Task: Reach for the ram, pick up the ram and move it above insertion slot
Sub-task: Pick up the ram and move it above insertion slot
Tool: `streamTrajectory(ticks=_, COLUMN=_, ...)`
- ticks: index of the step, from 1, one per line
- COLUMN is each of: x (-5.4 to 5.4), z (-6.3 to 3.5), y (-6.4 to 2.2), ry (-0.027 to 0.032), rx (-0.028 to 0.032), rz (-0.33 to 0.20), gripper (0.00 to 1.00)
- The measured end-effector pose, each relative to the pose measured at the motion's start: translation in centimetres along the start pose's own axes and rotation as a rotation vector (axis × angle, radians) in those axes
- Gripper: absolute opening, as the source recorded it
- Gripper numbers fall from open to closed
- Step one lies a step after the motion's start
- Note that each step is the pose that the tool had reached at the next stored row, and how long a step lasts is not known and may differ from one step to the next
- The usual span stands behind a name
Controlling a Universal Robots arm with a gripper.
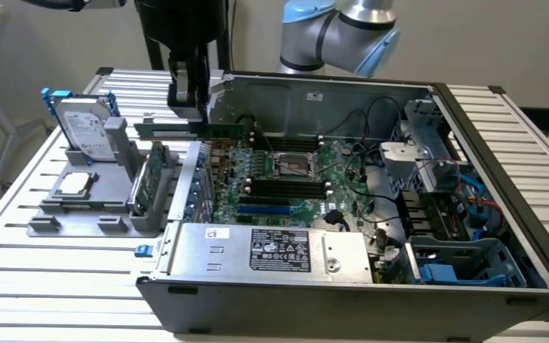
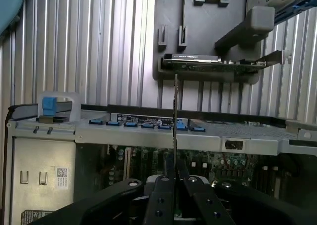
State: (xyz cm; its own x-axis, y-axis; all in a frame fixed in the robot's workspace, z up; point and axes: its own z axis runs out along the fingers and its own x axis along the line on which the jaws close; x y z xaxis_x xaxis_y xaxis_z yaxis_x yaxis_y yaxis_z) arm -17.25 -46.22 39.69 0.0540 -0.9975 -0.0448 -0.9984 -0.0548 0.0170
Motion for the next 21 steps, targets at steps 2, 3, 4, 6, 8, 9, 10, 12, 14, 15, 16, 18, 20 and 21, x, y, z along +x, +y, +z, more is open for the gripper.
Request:
streamTrajectory(ticks=2, x=0.0, z=-0.01, y=-0.9, ry=-0.0001, rx=0.0, rz=0.0, gripper=0.13)
streamTrajectory(ticks=3, x=0.0, z=-0.02, y=-1.35, ry=-0.0001, rx=0.0, rz=0.0, gripper=0.13)
streamTrajectory(ticks=4, x=0.0, z=-0.03, y=-1.8, ry=0.0, rx=-0.0001, rz=0.0, gripper=0.13)
streamTrajectory(ticks=6, x=-0.1, z=-0.04, y=-2.74, ry=0.0, rx=-0.0001, rz=0.0, gripper=0.13)
streamTrajectory(ticks=8, x=-0.3, z=-0.01, y=-3.64, ry=0.0, rx=-0.0001, rz=0.0, gripper=0.13)
streamTrajectory(ticks=9, x=-0.4, z=0.02, y=-4.08, ry=0.0, rx=-0.0001, rz=0.0, gripper=0.13)
streamTrajectory(ticks=10, x=-0.6, z=0.05, y=-4.5, ry=0.0, rx=-0.0002, rz=0.0, gripper=0.13)
streamTrajectory(ticks=12, x=-0.9, z=0.16, y=-5.26, ry=0.0, rx=-0.0001, rz=0.0, gripper=0.13)
streamTrajectory(ticks=14, x=-1.4, z=0.3, y=-5.97, ry=0.0, rx=-0.0001, rz=0.0, gripper=0.13)
streamTrajectory(ticks=15, x=-1.6, z=0.38, y=-6.29, ry=0.0, rx=-0.0001, rz=0.0, gripper=0.13)
streamTrajectory(ticks=16, x=-1.9, z=0.46, y=-6.61, ry=0.0, rx=-0.0001, rz=0.0, gripper=0.13)
streamTrajectory(ticks=18, x=-2.5, z=0.64, y=-7.18, ry=-0.0001, rx=-0.0001, rz=0.0, gripper=0.13)
streamTrajectory(ticks=20, x=-3.1, z=0.82, y=-7.75, ry=0.0, rx=-0.0001, rz=0.0, gripper=0.13)
streamTrajectory(ticks=21, x=-3.4, z=0.92, y=-8.05, ry=0.0, rx=-0.0001, rz=0.0, gripper=0.13)
